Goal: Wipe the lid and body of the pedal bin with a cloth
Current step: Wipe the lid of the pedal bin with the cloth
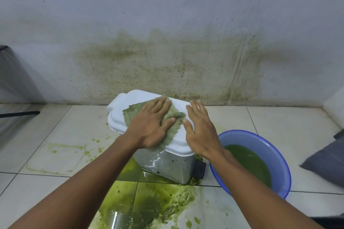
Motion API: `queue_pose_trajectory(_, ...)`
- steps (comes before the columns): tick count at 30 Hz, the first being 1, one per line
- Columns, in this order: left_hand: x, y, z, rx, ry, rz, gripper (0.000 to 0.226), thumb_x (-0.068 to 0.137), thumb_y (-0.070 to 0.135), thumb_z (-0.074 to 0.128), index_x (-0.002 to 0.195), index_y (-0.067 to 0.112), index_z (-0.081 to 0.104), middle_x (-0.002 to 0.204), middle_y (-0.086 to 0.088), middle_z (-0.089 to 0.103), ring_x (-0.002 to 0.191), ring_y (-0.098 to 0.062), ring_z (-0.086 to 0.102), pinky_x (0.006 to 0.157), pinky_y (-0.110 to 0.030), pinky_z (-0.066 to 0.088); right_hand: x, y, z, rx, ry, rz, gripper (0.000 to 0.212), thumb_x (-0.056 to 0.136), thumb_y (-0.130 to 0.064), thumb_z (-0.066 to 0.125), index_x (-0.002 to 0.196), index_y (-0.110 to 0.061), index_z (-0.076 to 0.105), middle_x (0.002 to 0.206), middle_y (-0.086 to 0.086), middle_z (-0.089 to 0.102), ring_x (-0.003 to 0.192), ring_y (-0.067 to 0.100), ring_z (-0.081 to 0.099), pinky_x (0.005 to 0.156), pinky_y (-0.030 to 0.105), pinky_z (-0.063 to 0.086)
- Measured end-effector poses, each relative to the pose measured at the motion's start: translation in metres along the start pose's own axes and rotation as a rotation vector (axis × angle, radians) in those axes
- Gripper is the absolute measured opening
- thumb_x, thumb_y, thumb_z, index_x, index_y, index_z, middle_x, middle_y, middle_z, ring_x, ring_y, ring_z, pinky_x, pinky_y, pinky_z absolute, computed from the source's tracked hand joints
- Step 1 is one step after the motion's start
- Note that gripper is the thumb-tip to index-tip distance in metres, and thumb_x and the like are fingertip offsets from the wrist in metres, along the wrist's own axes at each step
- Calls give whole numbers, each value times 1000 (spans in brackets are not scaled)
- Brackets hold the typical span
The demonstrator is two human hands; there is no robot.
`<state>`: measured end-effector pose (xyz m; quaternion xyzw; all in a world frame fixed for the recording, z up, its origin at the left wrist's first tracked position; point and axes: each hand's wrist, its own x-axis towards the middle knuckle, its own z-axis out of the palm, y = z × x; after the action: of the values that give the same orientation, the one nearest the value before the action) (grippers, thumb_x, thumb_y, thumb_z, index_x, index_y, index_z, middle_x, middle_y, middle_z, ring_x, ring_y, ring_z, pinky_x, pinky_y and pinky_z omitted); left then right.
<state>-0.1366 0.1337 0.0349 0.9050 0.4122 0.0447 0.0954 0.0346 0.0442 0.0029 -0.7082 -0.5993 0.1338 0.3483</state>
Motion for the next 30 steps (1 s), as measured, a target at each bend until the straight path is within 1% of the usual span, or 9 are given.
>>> queue_pose_trajectory(3,1,-39,-9,17,35,-164,79,98,71,15,164,28,7,171,5,-2,158,-13,-5,128,-35,-3,-1,5,-4,8,-21,-29,54,104,-36,41,155,-19,31,164,-12,17,151,1,1,117,19,6)
queue_pose_trajectory(7,28,-39,-11,41,9,-317,76,103,64,17,164,21,2,172,-4,-5,158,-22,-8,128,-44,-4,7,15,-15,132,-43,0,50,103,-31,49,151,-21,40,160,-15,25,146,-4,10,118,19,7)
queue_pose_trajectory(11,45,24,0,53,-37,-202,77,104,62,12,163,15,-5,171,-9,-10,157,-29,-13,128,-48,-6,10,18,-18,227,-21,5,45,101,-21,54,146,-18,49,156,-12,35,147,0,20,120,20,13)
queue_pose_trajectory(17,7,43,17,19,43,92,72,103,62,11,164,25,2,170,8,-7,156,-9,-12,128,-35,-6,11,23,-34,205,-89,-3,45,100,-11,54,145,-10,49,156,-1,40,147,7,28,123,26,20)
queue_pose_trajectory(20,-16,14,17,-8,136,35,77,96,68,6,163,31,16,169,11,5,157,-7,-1,129,-34,-1,7,17,-36,158,-148,24,49,103,-17,49,151,-15,39,161,-5,28,150,5,18,124,27,13)
queue_pose_trajectory(24,-19,-26,10,-30,230,-173,76,96,65,12,161,28,25,170,6,16,158,-13,7,128,-34,1,-2,0,-26,73,-164,63,54,104,-21,44,156,-17,27,164,-11,16,152,6,7,115,16,0)
queue_pose_trajectory(26,-10,-37,5,-39,214,-205,75,96,64,15,161,29,26,170,6,15,158,-14,5,128,-33,-2,-2,-6,-30,71,-162,110,54,102,-24,49,153,-16,35,161,-12,25,151,10,15,117,20,6)
queue_pose_trajectory(28,-5,-46,1,-57,195,-216,74,95,64,17,161,31,27,170,5,16,158,-15,3,127,-36,-7,4,-7,-39,118,-151,159,49,98,-22,55,145,-15,49,154,-8,41,145,15,33,120,27,22)
queue_pose_trajectory(30,-3,-53,0,-80,190,-238,74,94,65,19,160,33,28,170,5,17,158,-16,4,128,-40,-8,9,-8,-44,120,-191,173,48,97,-21,56,144,-16,51,151,-4,47,141,17,40,118,31,29)
